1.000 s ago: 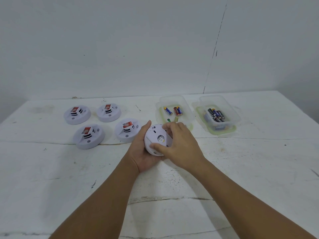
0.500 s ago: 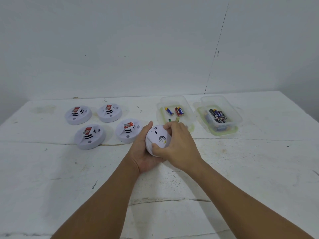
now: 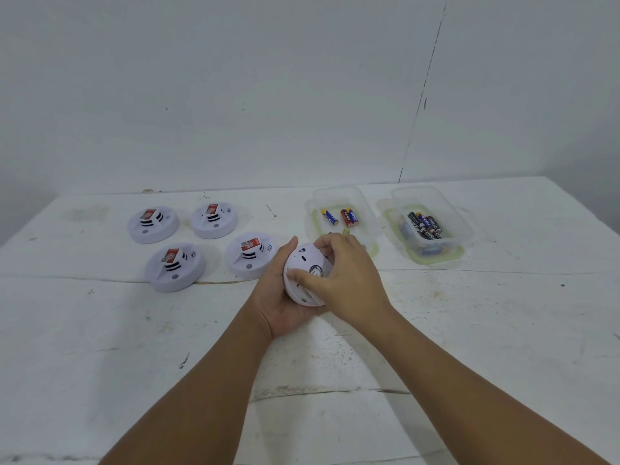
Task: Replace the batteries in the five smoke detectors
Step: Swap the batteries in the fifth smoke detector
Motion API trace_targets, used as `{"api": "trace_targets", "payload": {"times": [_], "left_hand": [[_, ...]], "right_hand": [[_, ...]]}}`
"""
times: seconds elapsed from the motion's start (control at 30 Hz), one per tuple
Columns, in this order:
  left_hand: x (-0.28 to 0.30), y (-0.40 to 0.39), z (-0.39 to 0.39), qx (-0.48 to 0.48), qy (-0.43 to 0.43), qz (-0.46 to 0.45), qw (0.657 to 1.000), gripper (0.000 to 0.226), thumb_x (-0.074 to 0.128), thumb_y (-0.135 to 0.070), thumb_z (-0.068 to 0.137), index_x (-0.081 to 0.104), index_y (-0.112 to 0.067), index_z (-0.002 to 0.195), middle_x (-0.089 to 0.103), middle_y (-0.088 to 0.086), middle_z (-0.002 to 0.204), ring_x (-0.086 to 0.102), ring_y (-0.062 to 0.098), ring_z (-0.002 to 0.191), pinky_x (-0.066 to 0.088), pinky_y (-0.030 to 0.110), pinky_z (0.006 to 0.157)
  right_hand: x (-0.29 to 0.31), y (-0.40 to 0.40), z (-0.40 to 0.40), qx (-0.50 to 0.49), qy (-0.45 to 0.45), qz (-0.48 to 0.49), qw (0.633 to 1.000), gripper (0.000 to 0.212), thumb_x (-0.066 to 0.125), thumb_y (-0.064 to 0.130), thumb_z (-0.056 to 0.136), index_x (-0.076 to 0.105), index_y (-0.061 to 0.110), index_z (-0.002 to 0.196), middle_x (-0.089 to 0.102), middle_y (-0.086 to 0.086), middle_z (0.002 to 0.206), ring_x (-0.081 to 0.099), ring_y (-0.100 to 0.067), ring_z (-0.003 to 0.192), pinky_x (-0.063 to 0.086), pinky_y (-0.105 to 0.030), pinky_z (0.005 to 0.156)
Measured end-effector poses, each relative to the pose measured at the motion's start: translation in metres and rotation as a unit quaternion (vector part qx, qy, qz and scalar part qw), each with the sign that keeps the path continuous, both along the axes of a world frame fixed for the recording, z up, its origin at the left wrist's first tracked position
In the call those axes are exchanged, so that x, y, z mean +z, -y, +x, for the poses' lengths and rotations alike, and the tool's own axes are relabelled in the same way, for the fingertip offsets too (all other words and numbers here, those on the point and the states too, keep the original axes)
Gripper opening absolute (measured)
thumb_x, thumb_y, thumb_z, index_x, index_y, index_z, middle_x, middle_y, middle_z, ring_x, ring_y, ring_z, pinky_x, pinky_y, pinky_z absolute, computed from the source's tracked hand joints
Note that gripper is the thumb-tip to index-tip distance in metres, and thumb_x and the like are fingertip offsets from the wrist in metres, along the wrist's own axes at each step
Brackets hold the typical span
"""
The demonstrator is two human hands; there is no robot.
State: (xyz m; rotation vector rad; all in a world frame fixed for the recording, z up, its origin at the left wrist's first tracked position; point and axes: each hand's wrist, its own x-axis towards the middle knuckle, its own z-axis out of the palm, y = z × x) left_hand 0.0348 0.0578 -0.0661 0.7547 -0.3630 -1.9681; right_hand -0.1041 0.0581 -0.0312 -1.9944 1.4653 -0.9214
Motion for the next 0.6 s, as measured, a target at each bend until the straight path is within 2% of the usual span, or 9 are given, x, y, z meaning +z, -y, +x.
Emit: {"api": "trace_targets", "payload": {"times": [0.07, 0.13, 0.3, 0.4, 0.5, 0.6], "left_hand": [[0.002, -0.001, -0.001, -0.001, -0.015, -0.003, 1.0, 0.056, 0.056, -0.056, 0.098, 0.073, -0.011, 0.126, 0.067, 0.016, 0.13, 0.068, 0.03, 0.114, 0.054, 0.047, 0.098], [0.004, -0.003, -0.002, -0.004, -0.023, -0.01, 1.0, 0.055, 0.053, -0.054, 0.099, 0.075, -0.01, 0.122, 0.068, 0.015, 0.128, 0.071, 0.03, 0.11, 0.058, 0.046, 0.092], [0.005, -0.002, -0.003, -0.009, -0.03, -0.01, 0.999, 0.057, 0.055, -0.054, 0.099, 0.071, -0.009, 0.13, 0.065, 0.017, 0.133, 0.068, 0.032, 0.113, 0.058, 0.048, 0.092], [0.006, -0.002, -0.003, -0.007, -0.031, -0.004, 0.999, 0.06, 0.054, -0.058, 0.099, 0.066, -0.01, 0.134, 0.066, 0.017, 0.132, 0.07, 0.033, 0.111, 0.059, 0.049, 0.088], [0.005, -0.002, -0.001, -0.012, -0.04, 0.004, 0.999, 0.063, 0.055, -0.06, 0.098, 0.069, -0.007, 0.13, 0.066, 0.018, 0.131, 0.069, 0.034, 0.112, 0.058, 0.049, 0.092], [0.006, -0.003, 0.001, -0.011, -0.055, 0.013, 0.998, 0.066, 0.053, -0.062, 0.099, 0.074, -0.003, 0.12, 0.068, 0.019, 0.127, 0.068, 0.036, 0.113, 0.06, 0.046, 0.09]], "right_hand": [[0.002, 0.003, -0.001, 0.012, 0.0, 0.006, 1.0, 0.061, 0.086, 0.051, 0.074, 0.059, 0.023, 0.121, 0.054, 0.007, 0.113, 0.053, -0.011, 0.107, 0.05, -0.031, 0.091], [0.002, 0.004, -0.003, 0.02, -0.011, -0.001, 1.0, 0.058, 0.087, 0.048, 0.072, 0.059, 0.024, 0.116, 0.055, 0.008, 0.109, 0.054, -0.01, 0.103, 0.051, -0.03, 0.086], [0.004, 0.006, -0.003, 0.022, -0.031, -0.012, 0.999, 0.056, 0.086, 0.05, 0.072, 0.06, 0.025, 0.115, 0.056, 0.009, 0.107, 0.055, -0.008, 0.099, 0.049, -0.026, 0.08], [0.001, 0.006, -0.007, 0.007, 0.031, 0.008, 0.999, 0.056, 0.09, 0.052, 0.07, 0.066, 0.029, 0.115, 0.06, 0.012, 0.106, 0.057, -0.001, 0.095, 0.049, -0.021, 0.08], [-0.011, 0.002, -0.011, 0.018, 0.057, -0.017, 0.998, 0.055, 0.089, 0.053, 0.073, 0.071, 0.03, 0.119, 0.062, 0.012, 0.112, 0.059, 0.001, 0.101, 0.051, -0.022, 0.089], [-0.026, -0.001, -0.018, 0.058, 0.103, -0.038, 0.992, 0.043, 0.087, 0.038, 0.083, 0.076, 0.027, 0.122, 0.063, 0.013, 0.122, 0.056, 0.002, 0.122, 0.05, -0.027, 0.103]]}}
